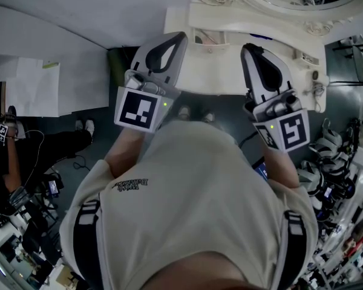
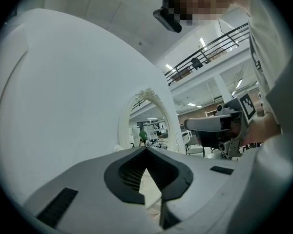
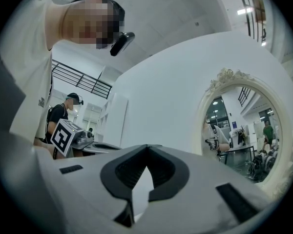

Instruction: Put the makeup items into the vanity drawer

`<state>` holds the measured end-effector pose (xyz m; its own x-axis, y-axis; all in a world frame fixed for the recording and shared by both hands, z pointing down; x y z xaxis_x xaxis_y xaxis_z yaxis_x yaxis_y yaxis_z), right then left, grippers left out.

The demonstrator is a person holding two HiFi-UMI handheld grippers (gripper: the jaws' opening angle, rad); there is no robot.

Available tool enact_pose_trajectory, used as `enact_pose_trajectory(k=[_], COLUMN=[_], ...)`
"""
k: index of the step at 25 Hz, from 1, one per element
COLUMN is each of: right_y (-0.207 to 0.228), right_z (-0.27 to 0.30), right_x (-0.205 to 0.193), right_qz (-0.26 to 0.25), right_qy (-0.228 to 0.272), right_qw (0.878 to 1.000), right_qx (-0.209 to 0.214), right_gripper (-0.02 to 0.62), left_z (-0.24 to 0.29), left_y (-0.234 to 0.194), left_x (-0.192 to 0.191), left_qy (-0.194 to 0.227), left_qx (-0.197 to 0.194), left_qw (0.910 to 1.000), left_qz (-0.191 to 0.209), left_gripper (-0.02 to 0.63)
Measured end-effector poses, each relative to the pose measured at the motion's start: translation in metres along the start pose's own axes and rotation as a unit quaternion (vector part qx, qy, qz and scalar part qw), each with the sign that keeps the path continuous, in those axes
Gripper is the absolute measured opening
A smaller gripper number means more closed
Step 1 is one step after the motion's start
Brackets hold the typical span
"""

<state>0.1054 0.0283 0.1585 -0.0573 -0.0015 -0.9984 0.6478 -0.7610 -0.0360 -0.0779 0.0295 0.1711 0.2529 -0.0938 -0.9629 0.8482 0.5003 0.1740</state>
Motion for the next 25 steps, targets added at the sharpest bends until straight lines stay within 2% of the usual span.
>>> enact_pose_trajectory(k=[5,25], right_y=[-0.005,-0.020], right_z=[0.000,0.009], right_x=[0.000,-0.004], right_qz=[-0.018,-0.014], right_qy=[-0.003,-0.014], right_qw=[1.000,1.000], right_qx=[0.000,0.003], right_gripper=[0.002,0.002], left_z=[-0.001,-0.005], left_y=[0.001,-0.005], left_x=[-0.003,-0.014], left_qy=[0.000,-0.011], left_qx=[-0.001,-0.004], left_qw=[1.0000,0.9999], left_qz=[-0.001,-0.007], left_gripper=[0.014,0.014])
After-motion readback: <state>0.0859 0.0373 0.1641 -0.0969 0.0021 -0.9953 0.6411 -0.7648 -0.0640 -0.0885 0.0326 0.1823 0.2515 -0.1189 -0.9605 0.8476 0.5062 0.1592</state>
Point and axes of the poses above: the fingertips, and each gripper's own axes: z forward along the fingers, y to its right, x out of its top, the point moved 6 cm from there along -z, backward along the fingers, and after that the axes turned 11 degrees about -y, right-handed, at the moved point
